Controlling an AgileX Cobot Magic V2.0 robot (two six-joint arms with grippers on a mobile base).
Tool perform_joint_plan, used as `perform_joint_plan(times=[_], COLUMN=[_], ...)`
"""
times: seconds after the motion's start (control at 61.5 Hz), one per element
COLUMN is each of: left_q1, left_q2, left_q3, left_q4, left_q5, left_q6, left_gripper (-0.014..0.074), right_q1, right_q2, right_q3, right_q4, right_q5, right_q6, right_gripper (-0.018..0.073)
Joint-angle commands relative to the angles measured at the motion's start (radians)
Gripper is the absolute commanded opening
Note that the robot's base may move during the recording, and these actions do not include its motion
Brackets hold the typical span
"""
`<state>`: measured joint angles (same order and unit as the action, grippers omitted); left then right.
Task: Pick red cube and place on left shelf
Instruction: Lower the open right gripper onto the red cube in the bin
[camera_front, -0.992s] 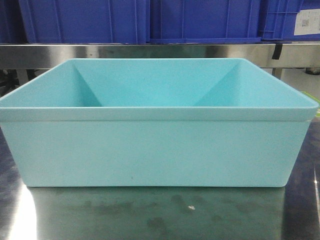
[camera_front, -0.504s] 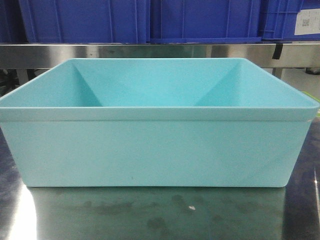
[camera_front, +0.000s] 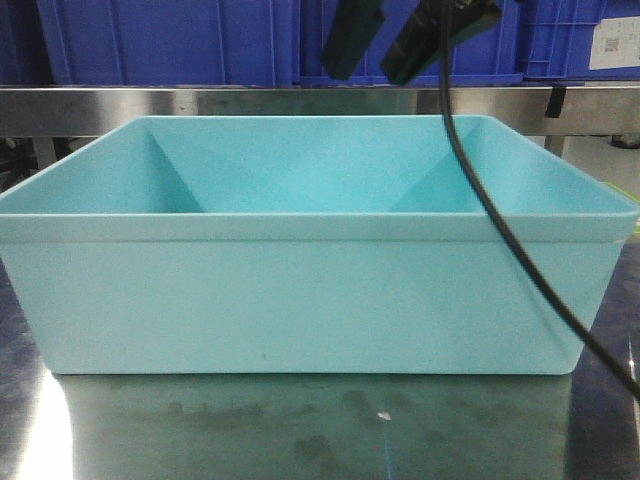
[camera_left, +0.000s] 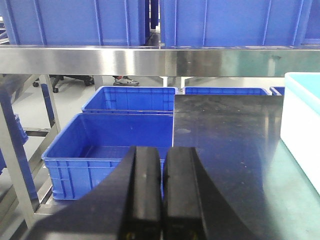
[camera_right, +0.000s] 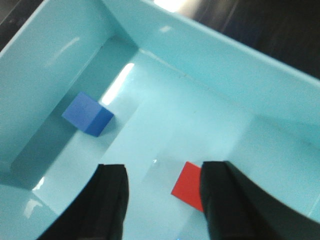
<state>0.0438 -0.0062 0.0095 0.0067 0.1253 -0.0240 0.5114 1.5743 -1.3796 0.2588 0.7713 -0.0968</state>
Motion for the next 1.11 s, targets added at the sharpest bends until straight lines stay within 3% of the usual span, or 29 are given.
perform_joint_plan(times=[0.0,0.293,0.602,0.764,1.09], left_q1=[0.002,0.002,0.002,0.002,0.002], left_q2=[-0.017,-0.017,-0.017,-0.017,-0.017], left_q3=[0.023,0.023,0.023,0.023,0.023], left_q4=[-0.007,-0.007,-0.007,-0.007,-0.007], left_q5=[-0.086,-0.086,-0.086,-0.086,-0.086], left_q6=[-0.001,-0.001,-0.001,-0.001,-0.001], left_gripper=[0.0102,0.0102,0.0102,0.0102,0.0102], right_q1=[0.005,0.008,0.046,0.093,0.096], right_q2=[-0.012,0.105,0.197,0.230,0.286], right_q3=[-0.064,-0.194,-0.274,-0.274,-0.274], right_q4=[0.038,-0.001,-0.259,-0.285,-0.343], right_q5=[-0.005,0.154,0.323,0.319,0.321], right_q6=[-0.007,0.126,0.391,0.436,0.490], right_gripper=[0.0534,0.0568,0.0567,0.0567,0.0567])
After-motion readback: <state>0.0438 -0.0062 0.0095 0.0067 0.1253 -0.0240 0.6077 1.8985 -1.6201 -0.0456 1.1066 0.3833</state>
